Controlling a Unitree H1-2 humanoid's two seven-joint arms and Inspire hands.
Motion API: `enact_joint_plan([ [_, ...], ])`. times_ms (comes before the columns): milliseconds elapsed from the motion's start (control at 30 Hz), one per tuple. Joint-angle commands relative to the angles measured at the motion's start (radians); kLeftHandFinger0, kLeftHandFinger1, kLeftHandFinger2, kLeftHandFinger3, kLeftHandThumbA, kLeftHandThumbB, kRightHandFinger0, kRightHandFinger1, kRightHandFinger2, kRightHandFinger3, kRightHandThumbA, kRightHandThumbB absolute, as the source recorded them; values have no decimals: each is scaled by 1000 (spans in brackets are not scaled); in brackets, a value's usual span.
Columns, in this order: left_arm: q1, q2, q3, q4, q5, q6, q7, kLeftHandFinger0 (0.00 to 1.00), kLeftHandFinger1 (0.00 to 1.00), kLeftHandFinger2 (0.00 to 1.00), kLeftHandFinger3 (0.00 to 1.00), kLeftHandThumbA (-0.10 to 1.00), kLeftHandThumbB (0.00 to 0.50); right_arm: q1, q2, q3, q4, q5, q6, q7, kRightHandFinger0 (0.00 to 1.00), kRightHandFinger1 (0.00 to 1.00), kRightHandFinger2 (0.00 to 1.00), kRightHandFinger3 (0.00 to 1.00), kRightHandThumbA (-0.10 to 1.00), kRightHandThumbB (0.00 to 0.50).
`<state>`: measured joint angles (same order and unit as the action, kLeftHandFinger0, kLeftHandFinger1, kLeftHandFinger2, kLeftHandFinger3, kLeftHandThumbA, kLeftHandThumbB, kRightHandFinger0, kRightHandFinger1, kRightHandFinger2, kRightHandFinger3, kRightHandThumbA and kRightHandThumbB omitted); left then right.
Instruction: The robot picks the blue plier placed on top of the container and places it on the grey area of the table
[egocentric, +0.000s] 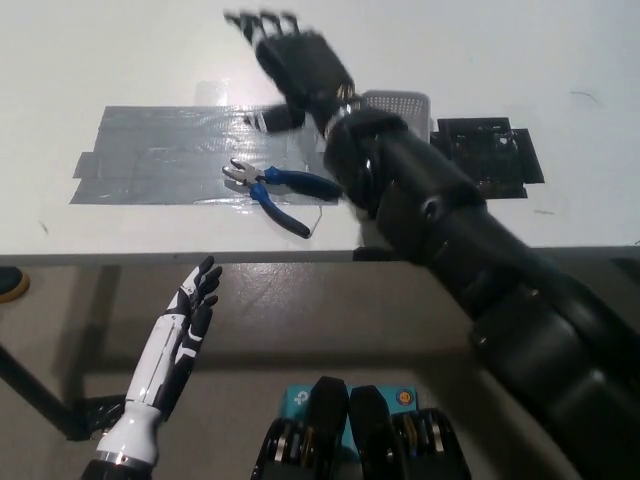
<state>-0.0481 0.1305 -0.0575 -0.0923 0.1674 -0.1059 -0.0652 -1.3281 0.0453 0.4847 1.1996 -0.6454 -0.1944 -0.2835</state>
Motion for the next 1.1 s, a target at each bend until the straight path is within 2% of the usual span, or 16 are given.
enact_joint_plan([
  [0, -20, 5, 8, -26, 10, -15, 13, 1000, 1000, 1000, 1000, 1000, 6, -14, -123, -106, -330, 122, -82, 86, 1000, 1000, 1000, 1000, 852, 276],
  [100, -28, 5, 13, -21, 17, -22, 22, 1000, 1000, 1000, 1000, 1000, 51, 66, -227, -177, -674, 169, 26, 203, 1000, 1000, 1000, 1000, 878, 251],
  [167, -42, 2, 19, -10, 13, -25, 28, 1000, 1000, 1000, 1000, 1000, 51, 101, -272, -235, -816, 228, 54, 234, 1000, 1000, 1000, 1000, 885, 267],
  [267, -53, 5, 31, -4, 12, -33, 36, 1000, 1000, 1000, 1000, 1000, 39, 207, -339, -326, -1124, 316, 211, 320, 1000, 1000, 1000, 1000, 984, 273],
  [300, -58, 5, 34, -4, 11, -33, 39, 1000, 1000, 1000, 1000, 1000, 33, 283, -364, -379, -1284, 430, 287, 352, 1000, 1000, 1000, 1000, 981, 256],
  [367, -74, 2, 36, 2, 18, -36, 47, 1000, 1000, 1000, 1000, 1000, 14, 341, -376, -417, -1411, 528, 346, 363, 1000, 1000, 1000, 1000, 986, 238],
  [400, -80, -2, 37, 4, 24, -34, 52, 1000, 1000, 1000, 1000, 1000, 30, 421, -387, -444, -1561, 628, 401, 357, 1000, 1000, 1000, 1000, 981, 221],
  [467, -81, -1, 38, 7, 27, -38, 55, 1000, 1000, 1000, 1000, 1000, 36, 529, -393, -451, -1727, 705, 428, 316, 1000, 1000, 1000, 1000, 946, 225],
  [533, -70, 0, 39, 1, 27, -29, 52, 1000, 1000, 1000, 1000, 1000, 41, 624, -399, -439, -1854, 714, 433, 278, 1000, 1000, 1000, 1000, 968, 216],
  [567, -69, 0, 39, 7, 22, -37, 51, 1000, 1000, 1000, 1000, 1000, 29, 676, -404, -438, -1923, 772, 454, 248, 1000, 1000, 1000, 1000, 962, 226],
  [633, -62, -2, 37, 11, 21, -33, 48, 1000, 1000, 1000, 1000, 1000, 29, 779, -408, -427, -2023, 873, 434, 160, 1000, 1000, 1000, 1000, 964, 289],
  [700, -55, -2, 34, 13, 29, -35, 51, 1000, 1000, 1000, 1000, 1000, 26, 842, -443, -409, -2074, 915, 393, 120, 1000, 1000, 1000, 1000, 1000, 257],
  [867, -61, -9, 35, 36, 43, -48, 68, 1000, 1000, 1000, 1000, 1000, 29, 967, -510, -402, -2130, 968, 289, 55, 1000, 1000, 1000, 1000, 971, 261],
  [1000, -66, -13, 43, 52, 37, -63, 77, 1000, 1000, 1000, 1000, 1000, 20, 1017, -461, -379, -2108, 928, 261, 55, 1000, 1000, 1000, 1000, 999, 269],
  [1033, -64, -11, 43, 46, 40, -61, 77, 1000, 1000, 1000, 1000, 1000, 6, 1054, -435, -358, -2068, 914, 227, 71, 1000, 1000, 1000, 1000, 1000, 229],
  [1067, -61, -11, 44, 45, 40, -59, 76, 1000, 1000, 1000, 1000, 1000, 5, 1064, -428, -354, -2062, 910, 223, 74, 1000, 1000, 1000, 1000, 1000, 226],
])
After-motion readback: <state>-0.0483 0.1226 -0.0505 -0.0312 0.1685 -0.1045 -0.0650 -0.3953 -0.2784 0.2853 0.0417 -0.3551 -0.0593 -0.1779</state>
